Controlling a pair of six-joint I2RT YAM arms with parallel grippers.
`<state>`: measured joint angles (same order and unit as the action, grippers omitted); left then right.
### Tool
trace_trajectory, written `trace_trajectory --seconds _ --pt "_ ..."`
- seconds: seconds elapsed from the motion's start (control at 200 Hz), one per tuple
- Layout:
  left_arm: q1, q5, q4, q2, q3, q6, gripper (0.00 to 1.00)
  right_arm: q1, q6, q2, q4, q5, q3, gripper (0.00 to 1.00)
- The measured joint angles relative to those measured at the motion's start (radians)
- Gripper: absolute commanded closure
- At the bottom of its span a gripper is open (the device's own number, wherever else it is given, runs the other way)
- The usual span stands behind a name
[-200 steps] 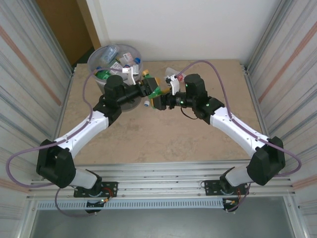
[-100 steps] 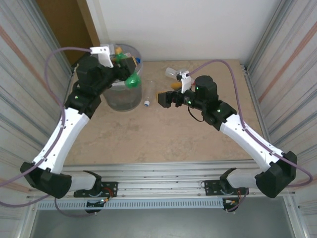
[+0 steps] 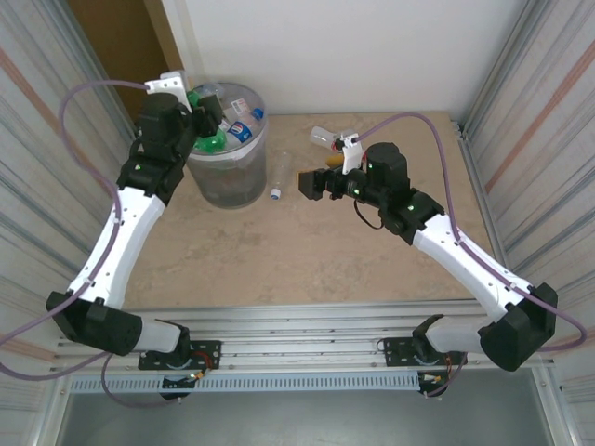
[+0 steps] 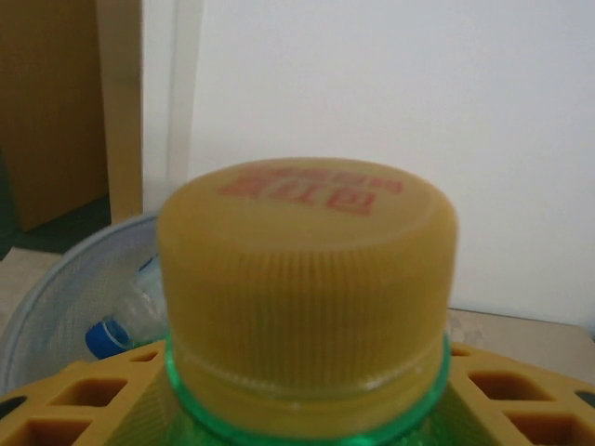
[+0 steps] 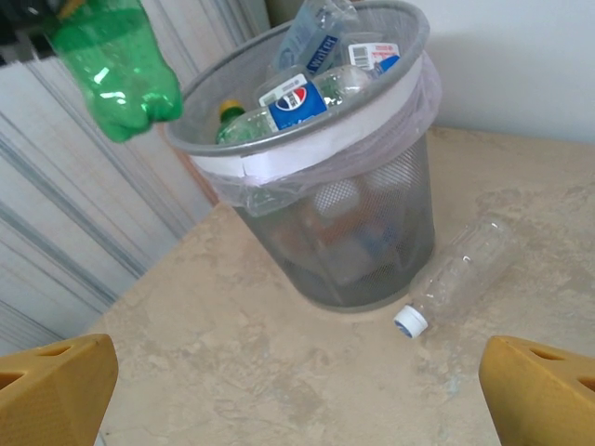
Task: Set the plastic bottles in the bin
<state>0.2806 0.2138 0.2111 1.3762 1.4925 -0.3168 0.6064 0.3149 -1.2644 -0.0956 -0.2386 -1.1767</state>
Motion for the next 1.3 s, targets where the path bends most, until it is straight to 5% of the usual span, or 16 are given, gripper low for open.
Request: trace_trajectory --seconds 0.496,1.072,1.147,1.297 --pt "-0.093 0.015 -0.548 -0.078 -0.385 -0.307 0.84 0.000 0.000 -0.031 -0.019 -0.005 0.006 0.02" --pt "-0.111 0.001 -0.907 0.048 -0.504 -0.481 0.82 -0.006 -0.001 -0.060 -0.045 -0.024 0.006 0.02" --pt "-0.113 0.004 -0.941 0.064 -0.508 -0.492 0.75 -0.006 -0.001 -0.063 -0.048 -0.024 0.006 0.02" --pt "-0.123 0.006 -0.951 0.070 -0.508 -0.511 0.34 -0.006 -0.001 -0.071 -0.049 -0.023 0.006 0.02"
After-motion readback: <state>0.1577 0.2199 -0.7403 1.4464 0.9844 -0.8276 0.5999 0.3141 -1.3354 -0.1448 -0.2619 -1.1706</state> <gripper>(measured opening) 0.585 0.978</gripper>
